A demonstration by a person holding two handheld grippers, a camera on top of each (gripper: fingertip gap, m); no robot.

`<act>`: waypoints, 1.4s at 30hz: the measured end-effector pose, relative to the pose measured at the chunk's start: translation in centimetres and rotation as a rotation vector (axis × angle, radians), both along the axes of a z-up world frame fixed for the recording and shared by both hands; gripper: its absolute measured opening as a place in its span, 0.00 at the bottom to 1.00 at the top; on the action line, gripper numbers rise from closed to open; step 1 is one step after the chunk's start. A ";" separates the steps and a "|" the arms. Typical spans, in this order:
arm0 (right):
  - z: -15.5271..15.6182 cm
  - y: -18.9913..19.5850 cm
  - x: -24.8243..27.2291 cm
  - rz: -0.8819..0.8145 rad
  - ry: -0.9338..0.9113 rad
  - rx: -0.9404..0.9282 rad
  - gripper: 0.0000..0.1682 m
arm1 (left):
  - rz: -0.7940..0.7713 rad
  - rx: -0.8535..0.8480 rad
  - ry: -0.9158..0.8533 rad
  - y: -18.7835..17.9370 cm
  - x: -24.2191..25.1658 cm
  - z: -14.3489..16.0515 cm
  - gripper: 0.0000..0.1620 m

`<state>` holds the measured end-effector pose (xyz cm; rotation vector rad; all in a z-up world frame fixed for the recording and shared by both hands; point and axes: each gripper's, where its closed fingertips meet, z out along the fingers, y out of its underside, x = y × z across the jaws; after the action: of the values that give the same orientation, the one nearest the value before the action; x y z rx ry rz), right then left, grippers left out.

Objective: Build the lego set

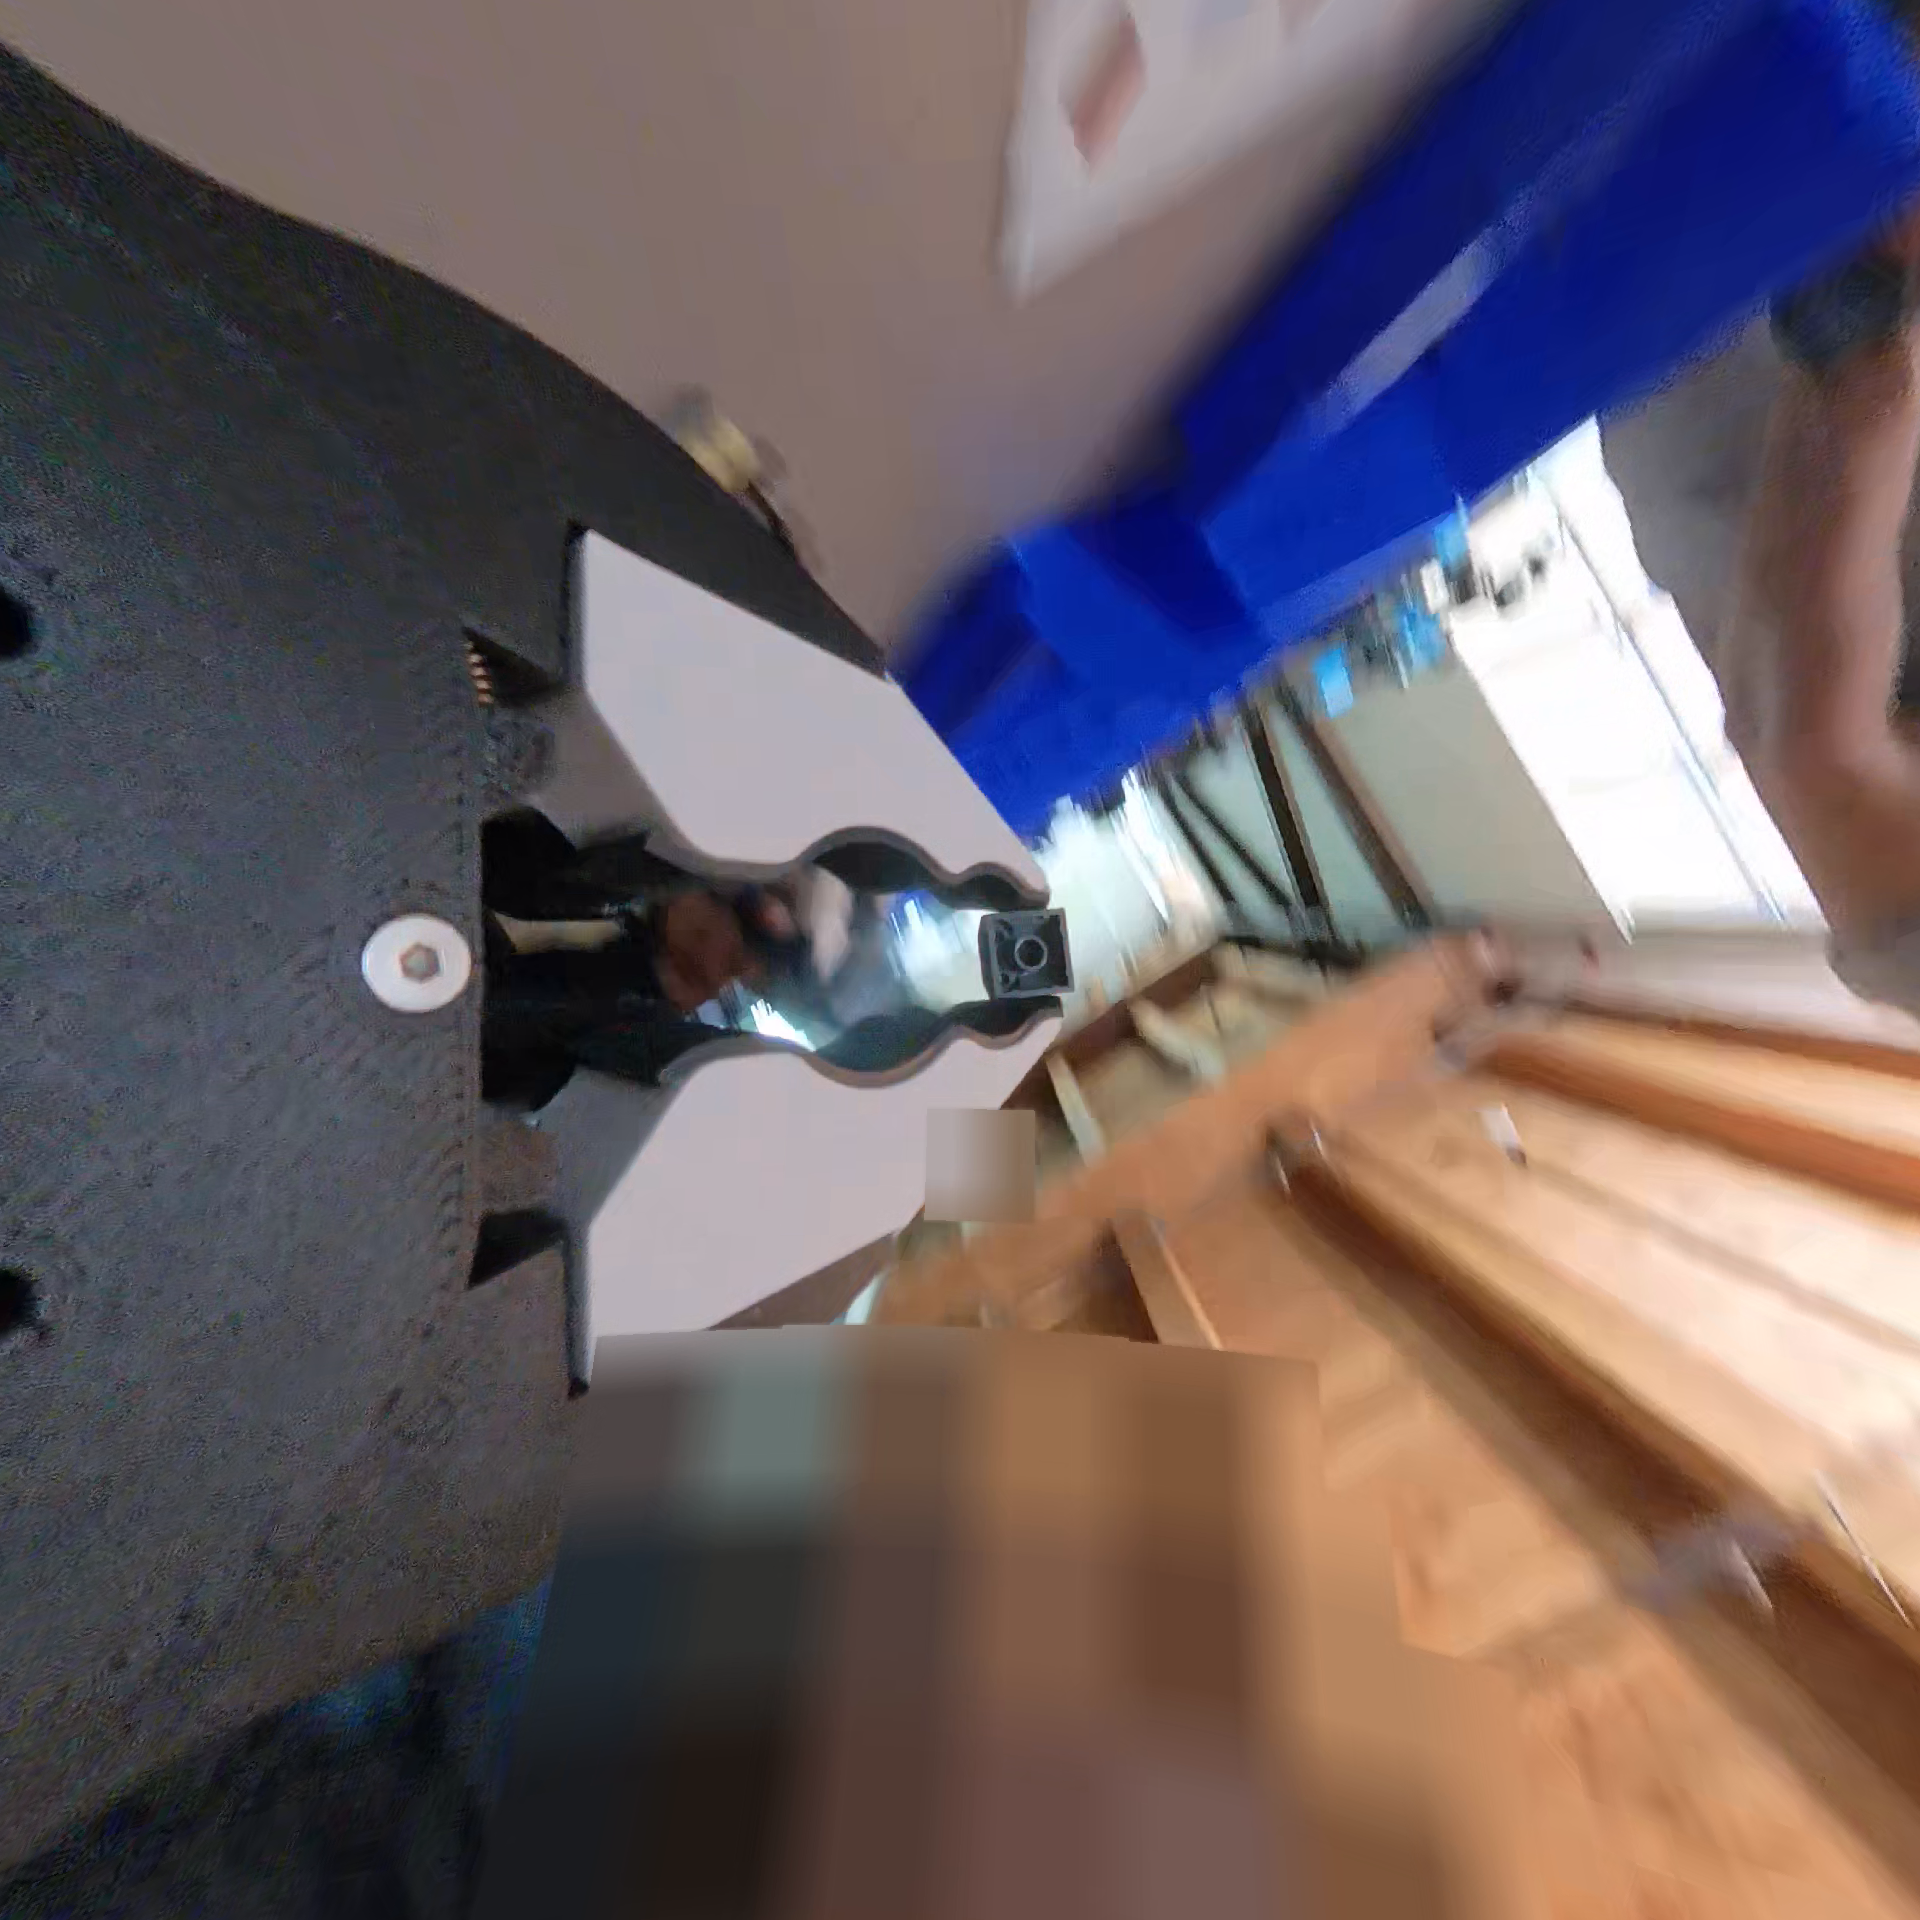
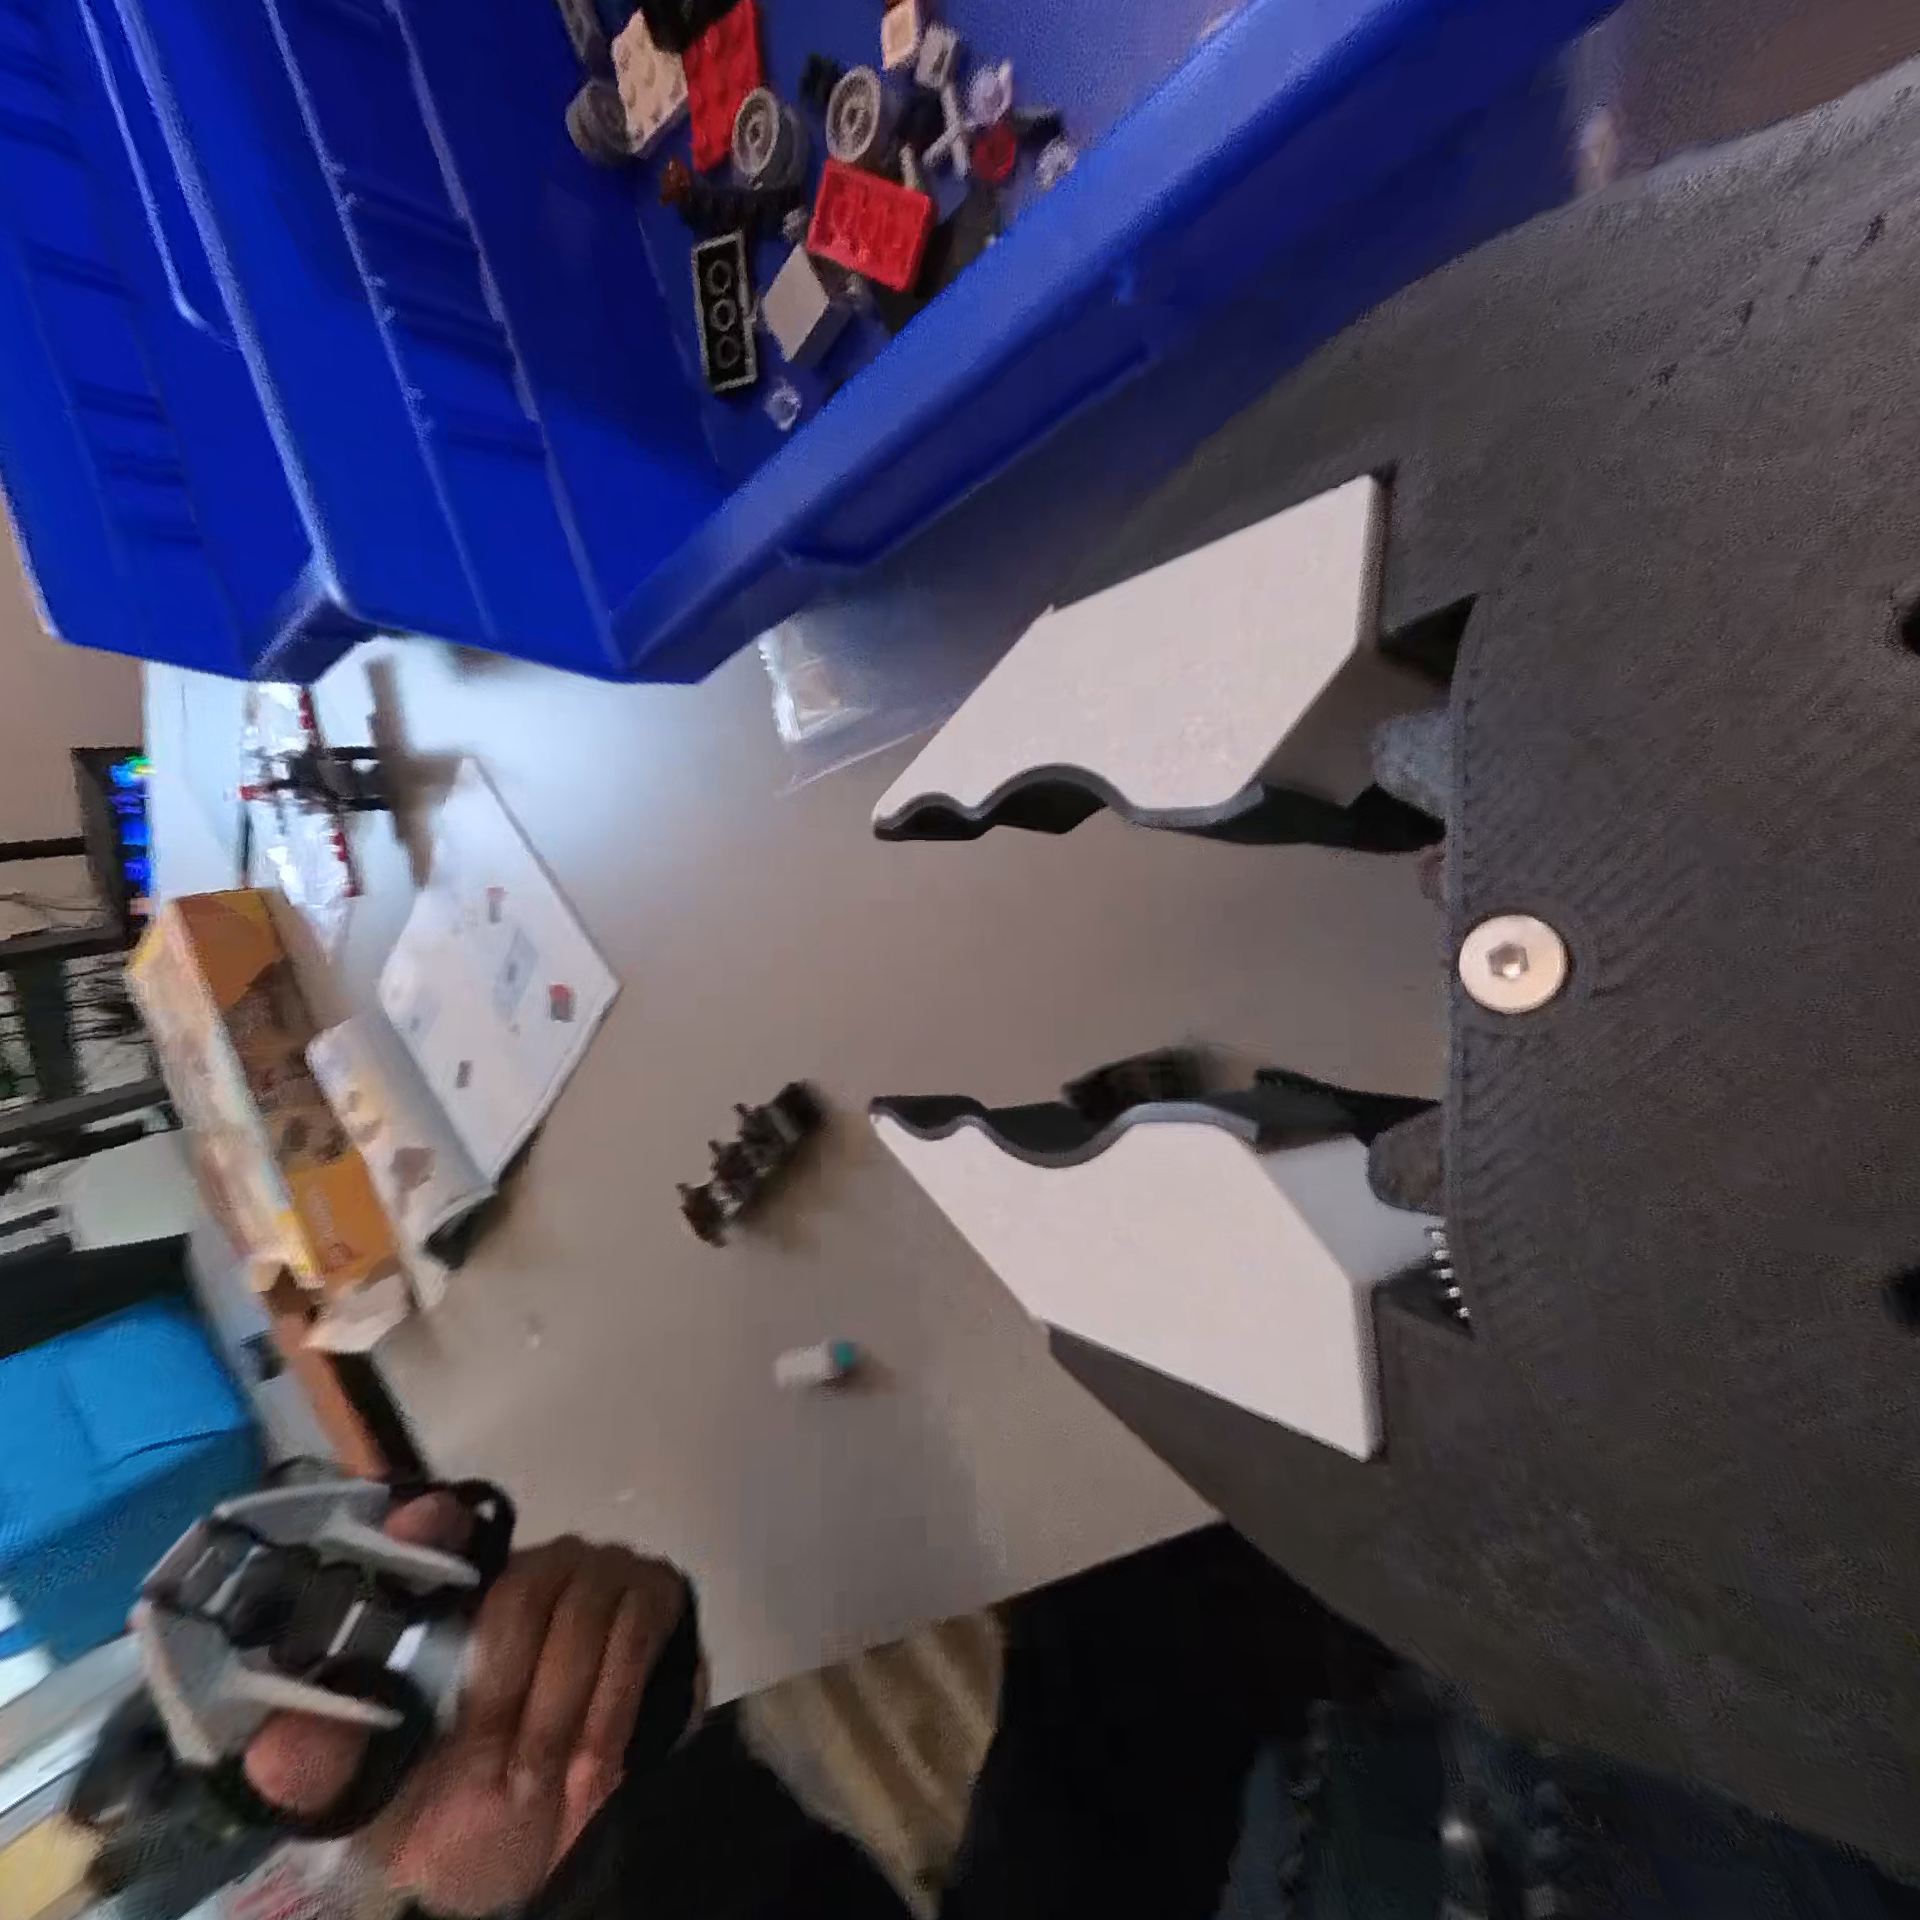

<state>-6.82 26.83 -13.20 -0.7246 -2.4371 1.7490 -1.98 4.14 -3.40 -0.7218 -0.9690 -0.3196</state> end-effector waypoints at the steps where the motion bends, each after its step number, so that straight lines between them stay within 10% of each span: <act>1: -0.1 0.7 0.6 0.012 0.016 0.038 0.30 | 0.031 -0.129 -0.064 -0.1 0.6 -2.3 0.10; 7: -2.4 3.4 5.0 0.085 0.054 0.244 0.31 | 0.047 -0.640 -0.237 0.0 4.6 -10.1 0.10; 19: -6.0 -1.5 5.1 0.198 0.157 0.476 0.11 | -0.028 -0.592 -0.198 2.4 4.5 -10.4 0.10; 32: -4.8 -15.5 8.1 0.499 0.345 0.376 0.11 | -0.115 -0.048 -0.197 4.6 4.4 -6.6 0.10; 42: -3.0 -15.0 7.9 0.433 0.352 0.273 0.29 | -0.083 -0.209 -0.217 5.6 3.4 -7.7 0.10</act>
<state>1.08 11.86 -16.16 0.1397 -2.6208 1.4403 1.39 9.72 -11.11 -0.9334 -1.1922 -0.3785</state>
